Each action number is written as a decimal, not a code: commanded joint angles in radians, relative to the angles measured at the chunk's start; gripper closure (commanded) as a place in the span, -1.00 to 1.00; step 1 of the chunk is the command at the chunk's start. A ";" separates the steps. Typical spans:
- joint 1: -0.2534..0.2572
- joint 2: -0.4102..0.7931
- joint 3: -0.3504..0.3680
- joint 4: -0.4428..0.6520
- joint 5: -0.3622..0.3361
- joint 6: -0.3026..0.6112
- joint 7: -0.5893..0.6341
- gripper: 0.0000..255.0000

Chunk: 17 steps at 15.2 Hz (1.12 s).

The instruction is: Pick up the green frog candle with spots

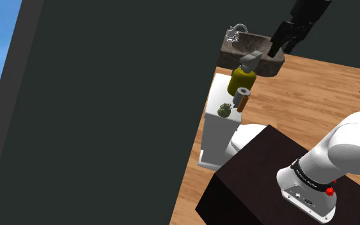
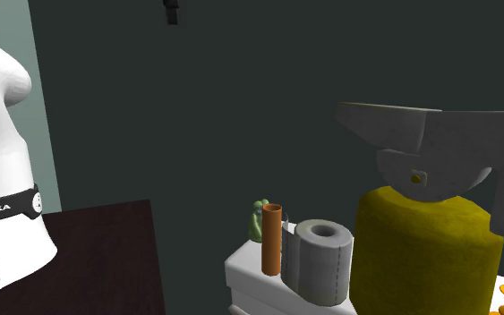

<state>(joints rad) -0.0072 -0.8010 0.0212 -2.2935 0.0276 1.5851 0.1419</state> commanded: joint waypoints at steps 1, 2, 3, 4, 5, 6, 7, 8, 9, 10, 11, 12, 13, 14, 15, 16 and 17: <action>0.000 0.000 0.000 0.000 0.000 0.000 0.000 -1.00; -0.001 0.001 -0.007 -0.032 -0.004 0.034 -0.010 -1.00; -0.003 0.004 -0.014 -0.062 -0.007 0.068 -0.019 -1.00; -0.005 0.008 -0.021 -0.091 -0.011 0.103 -0.029 -1.00; -0.006 0.014 -0.028 -0.119 -0.014 0.138 -0.038 -1.00; -0.008 0.021 -0.036 -0.146 -0.018 0.174 -0.048 -1.00; -0.010 0.030 -0.043 -0.171 -0.021 0.210 -0.057 -1.00; -0.012 0.041 -0.051 -0.195 -0.024 0.246 -0.067 -1.00; -0.014 0.054 -0.058 -0.218 -0.028 0.283 -0.077 -1.00; -0.016 0.069 -0.066 -0.240 -0.031 0.321 -0.086 -1.00; -0.018 0.085 -0.074 -0.260 -0.034 0.359 -0.096 -1.00; -0.020 0.104 -0.082 -0.279 -0.037 0.398 -0.106 -1.00; -0.021 0.124 -0.091 -0.296 -0.039 0.437 -0.116 -1.00; -0.023 0.146 -0.099 -0.312 -0.041 0.477 -0.126 -1.00; -0.024 0.171 -0.107 -0.326 -0.043 0.517 -0.137 -1.00; -0.025 0.197 -0.116 -0.339 -0.045 0.557 -0.147 -1.00; -0.026 0.225 -0.125 -0.350 -0.046 0.598 -0.158 -1.00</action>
<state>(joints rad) -0.0303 -0.5928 -0.0932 -2.6234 -0.0152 2.1411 -0.0030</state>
